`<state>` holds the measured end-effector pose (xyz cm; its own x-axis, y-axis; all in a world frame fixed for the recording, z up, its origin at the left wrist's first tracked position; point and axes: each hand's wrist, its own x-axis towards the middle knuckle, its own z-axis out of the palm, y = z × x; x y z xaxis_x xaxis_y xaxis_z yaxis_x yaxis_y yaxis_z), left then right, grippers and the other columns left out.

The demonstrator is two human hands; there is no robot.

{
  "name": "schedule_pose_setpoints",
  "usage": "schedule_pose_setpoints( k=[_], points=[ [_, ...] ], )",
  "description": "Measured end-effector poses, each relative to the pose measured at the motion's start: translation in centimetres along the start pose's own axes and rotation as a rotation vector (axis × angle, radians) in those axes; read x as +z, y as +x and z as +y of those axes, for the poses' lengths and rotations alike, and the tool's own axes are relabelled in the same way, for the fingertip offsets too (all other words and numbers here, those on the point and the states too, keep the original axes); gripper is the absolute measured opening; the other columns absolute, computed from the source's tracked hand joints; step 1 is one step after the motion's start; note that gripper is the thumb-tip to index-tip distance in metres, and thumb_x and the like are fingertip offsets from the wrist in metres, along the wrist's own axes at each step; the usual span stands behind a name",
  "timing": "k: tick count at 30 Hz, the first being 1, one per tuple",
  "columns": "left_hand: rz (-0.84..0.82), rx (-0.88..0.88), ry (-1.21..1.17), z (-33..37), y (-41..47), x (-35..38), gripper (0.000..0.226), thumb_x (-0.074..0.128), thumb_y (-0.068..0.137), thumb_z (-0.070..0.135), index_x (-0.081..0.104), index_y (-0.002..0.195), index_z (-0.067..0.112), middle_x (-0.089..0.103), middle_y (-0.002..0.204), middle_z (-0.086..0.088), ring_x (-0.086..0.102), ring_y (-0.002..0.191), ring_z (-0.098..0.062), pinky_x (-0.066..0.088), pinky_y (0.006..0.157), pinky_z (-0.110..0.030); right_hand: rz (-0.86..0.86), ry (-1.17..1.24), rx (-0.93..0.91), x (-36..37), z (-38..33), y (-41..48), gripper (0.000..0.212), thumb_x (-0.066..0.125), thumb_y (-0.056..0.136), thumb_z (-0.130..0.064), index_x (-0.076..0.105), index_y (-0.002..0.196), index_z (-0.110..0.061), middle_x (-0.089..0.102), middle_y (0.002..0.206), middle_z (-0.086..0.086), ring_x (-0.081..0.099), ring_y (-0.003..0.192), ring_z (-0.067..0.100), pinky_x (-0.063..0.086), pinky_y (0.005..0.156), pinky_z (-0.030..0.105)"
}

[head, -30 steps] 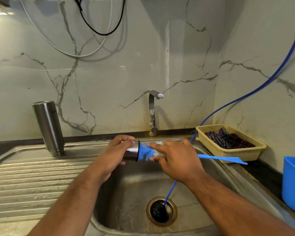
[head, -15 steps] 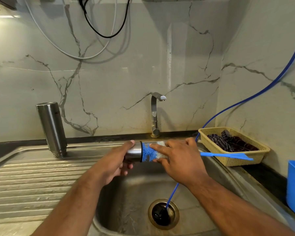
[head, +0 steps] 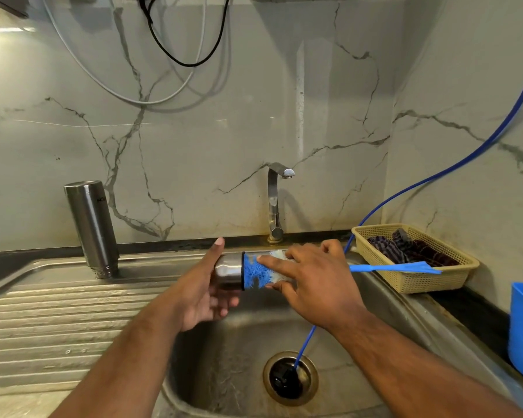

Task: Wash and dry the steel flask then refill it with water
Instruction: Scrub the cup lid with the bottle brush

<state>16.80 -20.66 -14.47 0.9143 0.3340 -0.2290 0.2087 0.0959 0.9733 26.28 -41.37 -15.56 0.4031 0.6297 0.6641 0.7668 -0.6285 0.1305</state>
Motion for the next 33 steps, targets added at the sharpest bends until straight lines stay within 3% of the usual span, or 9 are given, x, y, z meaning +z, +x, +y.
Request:
schedule_pose_setpoints(
  k=[3, 7, 10, 12, 15, 18, 23, 29, 33],
  points=[
    [-0.072, -0.018, 0.063, 0.1, -0.1, 0.1, 0.068, 0.051, 0.090, 0.070, 0.070, 0.120, 0.012, 0.073, 0.099, -0.015, 0.056, 0.067, -0.015, 0.043, 0.054, -0.026, -0.086, 0.043, 0.048, -0.7, -0.1, -0.1, 0.054, 0.056, 0.095, -0.060, 0.043, 0.147, -0.049, 0.064, 0.100, -0.013, 0.059, 0.097, 0.013, 0.036, 0.089, 0.043],
    [-0.121, 0.185, -0.054, 0.6, 0.1, -0.3, 0.042, 0.075, 0.082, 0.030, 0.068, 0.122, 0.018, 0.066, 0.125, -0.020, 0.064, 0.106, -0.032, 0.054, 0.089, -0.043, -0.211, 0.103, 0.129, -1.1, 0.0, 0.1, 0.058, 0.036, 0.100, -0.067, 0.027, 0.155, -0.049, 0.061, 0.117, -0.012, 0.054, 0.111, 0.012, 0.028, 0.103, 0.044],
    [-0.142, 0.234, -0.318, 0.9, 0.2, -0.3, 0.031, 0.075, 0.084, 0.029, 0.073, 0.111, 0.014, 0.067, 0.126, -0.018, 0.063, 0.118, -0.037, 0.047, 0.106, -0.054, -0.161, 0.086, 0.072, -1.1, 0.0, 0.1, 0.057, 0.038, 0.100, -0.067, 0.028, 0.154, -0.050, 0.061, 0.109, -0.012, 0.053, 0.103, 0.011, 0.026, 0.096, 0.041],
    [-0.044, 0.206, -0.371, 1.1, 0.0, 0.0, 0.037, 0.071, 0.086, 0.036, 0.067, 0.115, 0.012, 0.070, 0.119, -0.015, 0.068, 0.109, -0.035, 0.053, 0.096, -0.052, -0.098, 0.057, 0.005, -0.8, 0.0, 0.1, 0.054, 0.047, 0.098, -0.062, 0.036, 0.150, -0.050, 0.063, 0.104, -0.013, 0.054, 0.098, 0.011, 0.026, 0.090, 0.040],
    [0.013, 0.061, -0.051, 0.7, -0.6, 0.4, 0.059, 0.063, 0.085, 0.064, 0.067, 0.117, 0.014, 0.074, 0.111, -0.017, 0.071, 0.097, -0.030, 0.058, 0.085, -0.044, 0.031, -0.005, -0.043, -0.5, -0.1, -0.1, 0.055, 0.069, 0.087, -0.053, 0.053, 0.139, -0.048, 0.067, 0.099, -0.011, 0.060, 0.090, 0.013, 0.036, 0.085, 0.043],
    [-0.048, 0.033, 0.065, 0.2, -0.8, 0.7, 0.066, 0.059, 0.085, 0.069, 0.069, 0.115, 0.012, 0.072, 0.100, -0.016, 0.061, 0.070, -0.018, 0.049, 0.060, -0.030, 0.010, -0.001, -0.038, -0.8, -0.5, -0.1, 0.052, 0.064, 0.090, -0.057, 0.051, 0.140, -0.048, 0.064, 0.092, -0.012, 0.059, 0.086, 0.013, 0.036, 0.086, 0.044],
    [-0.166, 0.326, 0.033, 0.4, -0.1, 0.5, 0.015, 0.068, 0.091, 0.017, 0.070, 0.106, 0.017, 0.061, 0.127, -0.019, 0.060, 0.110, -0.036, 0.053, 0.087, -0.044, -0.291, 0.298, 0.143, -0.9, -0.2, -0.2, 0.048, 0.036, 0.100, -0.067, 0.057, 0.135, -0.041, 0.070, 0.103, -0.011, 0.061, 0.098, 0.012, 0.042, 0.098, 0.039],
    [-0.123, 0.507, 0.111, 0.3, -0.1, 1.2, 0.026, 0.071, 0.085, 0.030, 0.067, 0.106, 0.017, 0.065, 0.119, -0.012, 0.065, 0.102, -0.023, 0.058, 0.084, -0.037, -0.353, 0.599, 0.312, -0.9, -0.1, -0.2, 0.051, 0.039, 0.100, -0.065, 0.067, 0.089, -0.023, 0.066, 0.071, 0.000, 0.064, 0.072, 0.015, 0.056, 0.075, 0.041],
    [0.058, 0.485, 0.171, 0.1, -0.1, 1.6, 0.040, 0.060, 0.086, 0.055, 0.068, 0.107, 0.021, 0.068, 0.107, -0.014, 0.069, 0.089, -0.027, 0.058, 0.065, -0.036, -0.282, 0.377, 0.157, -2.0, -0.8, -0.3, 0.044, 0.044, 0.097, -0.068, 0.069, 0.118, -0.040, 0.069, 0.083, -0.006, 0.060, 0.079, 0.008, 0.042, 0.079, 0.033]
  ],
)
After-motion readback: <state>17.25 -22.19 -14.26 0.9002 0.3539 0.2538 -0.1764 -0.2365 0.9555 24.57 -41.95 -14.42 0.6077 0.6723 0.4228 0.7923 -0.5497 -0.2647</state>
